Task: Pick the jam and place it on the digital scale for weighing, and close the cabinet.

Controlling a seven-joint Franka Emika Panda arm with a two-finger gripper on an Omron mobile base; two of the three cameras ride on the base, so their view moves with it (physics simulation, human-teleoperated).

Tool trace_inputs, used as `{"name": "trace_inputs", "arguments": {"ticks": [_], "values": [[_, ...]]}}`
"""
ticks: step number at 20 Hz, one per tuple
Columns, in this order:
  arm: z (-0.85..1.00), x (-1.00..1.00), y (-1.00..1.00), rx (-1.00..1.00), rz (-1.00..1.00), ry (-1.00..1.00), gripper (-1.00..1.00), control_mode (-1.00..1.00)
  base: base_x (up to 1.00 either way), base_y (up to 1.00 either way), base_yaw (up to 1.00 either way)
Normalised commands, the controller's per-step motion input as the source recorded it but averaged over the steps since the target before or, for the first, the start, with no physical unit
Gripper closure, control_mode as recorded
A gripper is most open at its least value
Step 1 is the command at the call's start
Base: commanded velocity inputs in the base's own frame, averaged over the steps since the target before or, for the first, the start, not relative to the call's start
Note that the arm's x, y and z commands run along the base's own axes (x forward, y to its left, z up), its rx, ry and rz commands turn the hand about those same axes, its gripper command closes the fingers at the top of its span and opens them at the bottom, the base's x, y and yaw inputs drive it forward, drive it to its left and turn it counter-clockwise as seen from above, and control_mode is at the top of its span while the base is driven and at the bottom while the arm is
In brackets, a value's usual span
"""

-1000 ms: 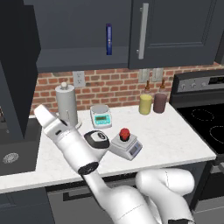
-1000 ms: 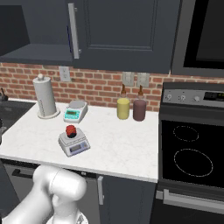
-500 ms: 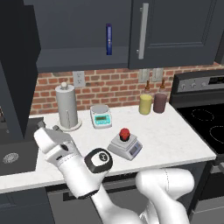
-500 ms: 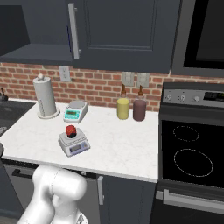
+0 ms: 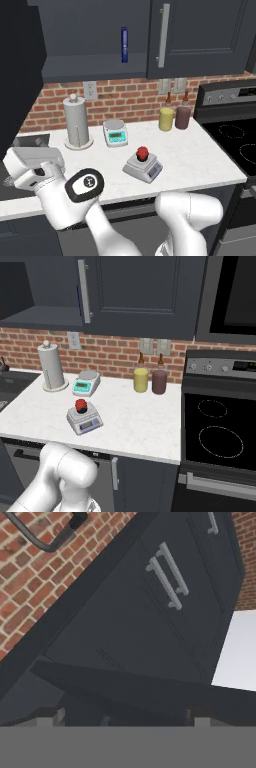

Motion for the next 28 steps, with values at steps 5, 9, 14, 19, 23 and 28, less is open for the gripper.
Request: {"name": "trace_inputs", "arguments": {"ticks": [5, 9, 14, 19, 23, 28], "values": [[-0.7, 0.01, 0.52, 0.13, -0.09, -0.07, -1.0, -1.0, 0.0, 0.0, 0.0], [-0.66, -0.15, 0.53, 0.12, -0.07, -0.13, -1.0, -1.0, 0.0, 0.0, 0.0], [-0.69, -0.79, 0.07, 0.09, 0.0, -0.21, -1.0, -1.0, 0.0, 0.0, 0.0], [-0.32, -0.29, 0.77, 0.03, -0.02, -0.21, -1.0, -1.0, 0.0, 0.0, 0.0], [0.06, 0.23, 0.85, 0.05, -0.1, -0.09, -1.0, -1.0, 0.0, 0.0, 0.0], [0.04, 0.39, 0.36, 0.17, -0.11, -0.04, -1.0, -1.0, 0.0, 0.0, 0.0]]}}
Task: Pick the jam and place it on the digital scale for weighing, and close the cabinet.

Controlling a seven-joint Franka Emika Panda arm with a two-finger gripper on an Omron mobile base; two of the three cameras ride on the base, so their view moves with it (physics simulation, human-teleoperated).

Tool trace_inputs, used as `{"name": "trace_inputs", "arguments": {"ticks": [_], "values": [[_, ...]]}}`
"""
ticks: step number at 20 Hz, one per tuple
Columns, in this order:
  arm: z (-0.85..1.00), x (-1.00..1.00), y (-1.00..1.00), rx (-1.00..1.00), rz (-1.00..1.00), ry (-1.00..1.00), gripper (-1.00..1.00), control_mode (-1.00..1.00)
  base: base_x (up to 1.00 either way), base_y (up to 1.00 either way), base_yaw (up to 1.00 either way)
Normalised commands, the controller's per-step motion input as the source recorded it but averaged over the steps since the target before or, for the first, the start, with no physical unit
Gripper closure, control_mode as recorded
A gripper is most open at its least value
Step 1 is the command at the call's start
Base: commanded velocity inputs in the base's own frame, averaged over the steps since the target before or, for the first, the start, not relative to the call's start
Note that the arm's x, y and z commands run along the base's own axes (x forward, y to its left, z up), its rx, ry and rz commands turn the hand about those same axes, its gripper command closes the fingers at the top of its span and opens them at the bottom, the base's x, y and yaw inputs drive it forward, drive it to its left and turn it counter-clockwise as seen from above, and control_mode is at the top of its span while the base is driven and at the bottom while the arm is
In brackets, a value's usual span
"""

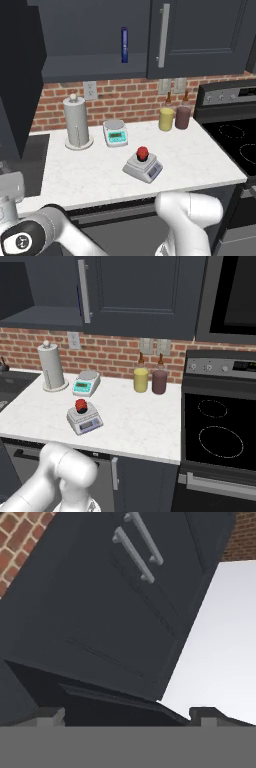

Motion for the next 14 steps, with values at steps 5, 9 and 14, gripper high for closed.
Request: {"name": "trace_inputs", "arguments": {"ticks": [5, 9, 14], "values": [[0.07, 0.11, 0.04, 0.2, -0.17, -0.16, -1.0, -1.0, 0.0, 0.0, 0.0], [0.36, 0.0, 0.0, 0.17, -0.19, -0.27, -1.0, -1.0, 0.0, 0.0, 0.0], [0.57, 0.0, -0.02, 0.16, -0.18, -0.31, -1.0, -1.0, 0.0, 0.0, 0.0]]}}
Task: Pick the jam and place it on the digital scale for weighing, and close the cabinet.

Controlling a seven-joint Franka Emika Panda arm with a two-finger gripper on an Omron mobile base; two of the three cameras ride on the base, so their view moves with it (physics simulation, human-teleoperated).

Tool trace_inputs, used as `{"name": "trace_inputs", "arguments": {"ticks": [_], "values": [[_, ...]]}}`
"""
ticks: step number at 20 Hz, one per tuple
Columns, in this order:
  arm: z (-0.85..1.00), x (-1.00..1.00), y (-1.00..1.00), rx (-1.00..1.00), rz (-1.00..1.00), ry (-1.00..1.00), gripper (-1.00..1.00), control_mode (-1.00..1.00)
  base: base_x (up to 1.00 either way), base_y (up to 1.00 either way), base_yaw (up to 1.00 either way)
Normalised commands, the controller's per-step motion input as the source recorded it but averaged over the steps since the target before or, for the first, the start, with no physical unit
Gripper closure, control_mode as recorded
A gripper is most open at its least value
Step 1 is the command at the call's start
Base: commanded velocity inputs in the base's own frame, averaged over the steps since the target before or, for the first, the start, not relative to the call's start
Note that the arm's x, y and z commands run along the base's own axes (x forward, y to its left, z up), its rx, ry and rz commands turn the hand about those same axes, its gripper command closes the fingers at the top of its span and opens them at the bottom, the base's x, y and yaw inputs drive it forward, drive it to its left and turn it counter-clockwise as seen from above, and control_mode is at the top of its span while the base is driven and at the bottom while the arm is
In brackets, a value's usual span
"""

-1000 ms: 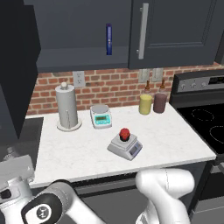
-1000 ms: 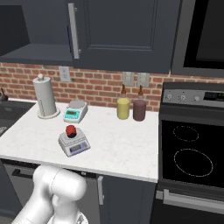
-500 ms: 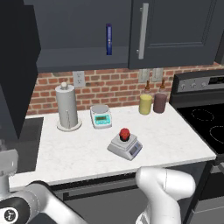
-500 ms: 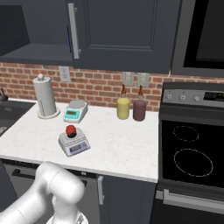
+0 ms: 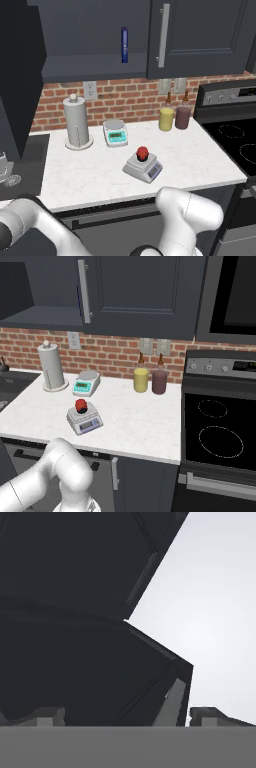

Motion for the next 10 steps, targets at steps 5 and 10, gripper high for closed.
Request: {"name": "trace_inputs", "arguments": {"ticks": [5, 10], "values": [[0.47, 0.0, -0.22, 0.17, -0.19, -0.21, -1.0, -1.0, 0.0, 0.0, 0.0], [0.25, -0.02, -0.62, 0.26, -0.19, -0.17, -1.0, -1.0, 0.0, 0.0, 0.0]]}}
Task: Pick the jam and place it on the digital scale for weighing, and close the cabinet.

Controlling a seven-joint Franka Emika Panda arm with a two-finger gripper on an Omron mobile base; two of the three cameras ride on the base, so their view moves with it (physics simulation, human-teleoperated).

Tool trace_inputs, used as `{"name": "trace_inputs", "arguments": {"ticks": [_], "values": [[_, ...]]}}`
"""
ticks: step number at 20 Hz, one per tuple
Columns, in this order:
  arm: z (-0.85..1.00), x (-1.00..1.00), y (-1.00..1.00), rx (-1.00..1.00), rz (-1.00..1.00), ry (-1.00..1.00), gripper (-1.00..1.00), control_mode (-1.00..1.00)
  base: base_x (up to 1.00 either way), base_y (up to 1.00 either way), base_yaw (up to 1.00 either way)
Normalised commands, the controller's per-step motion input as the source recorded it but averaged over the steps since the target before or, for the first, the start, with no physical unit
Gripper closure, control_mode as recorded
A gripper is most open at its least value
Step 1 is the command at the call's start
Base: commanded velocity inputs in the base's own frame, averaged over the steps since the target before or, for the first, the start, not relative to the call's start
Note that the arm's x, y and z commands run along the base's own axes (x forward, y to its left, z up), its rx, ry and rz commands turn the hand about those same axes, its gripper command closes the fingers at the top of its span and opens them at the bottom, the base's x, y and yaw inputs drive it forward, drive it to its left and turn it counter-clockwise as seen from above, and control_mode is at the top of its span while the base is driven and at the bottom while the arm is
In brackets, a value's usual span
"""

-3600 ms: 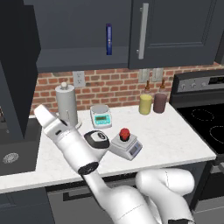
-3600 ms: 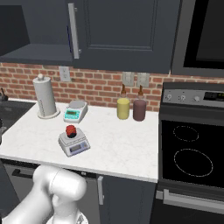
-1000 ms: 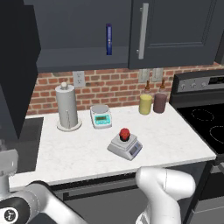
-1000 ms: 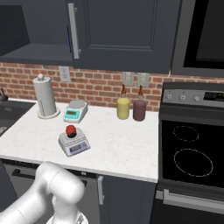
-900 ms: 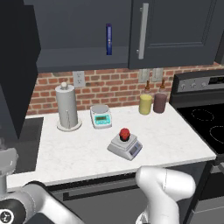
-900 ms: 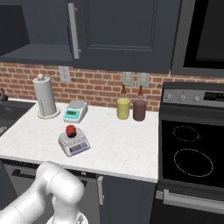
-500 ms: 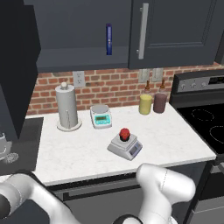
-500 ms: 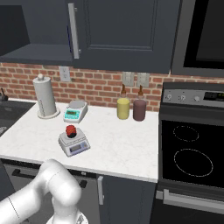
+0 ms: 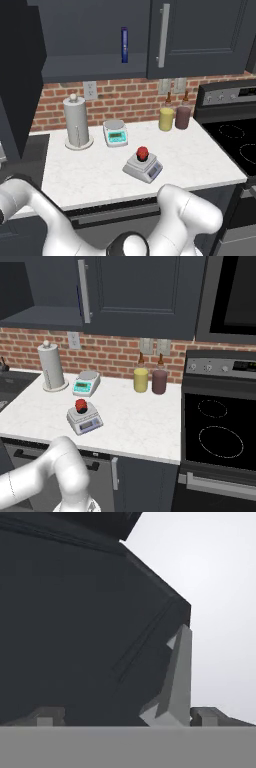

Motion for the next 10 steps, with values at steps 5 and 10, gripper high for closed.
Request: {"name": "trace_inputs", "arguments": {"ticks": [5, 10], "values": [[0.25, -0.06, -0.71, 0.31, -0.19, -0.17, -1.0, -1.0, 0.0, 0.0, 0.0], [0.38, -0.15, -0.81, 0.3, -0.22, -0.18, -1.0, -1.0, 0.0, 0.0, 0.0]]}}
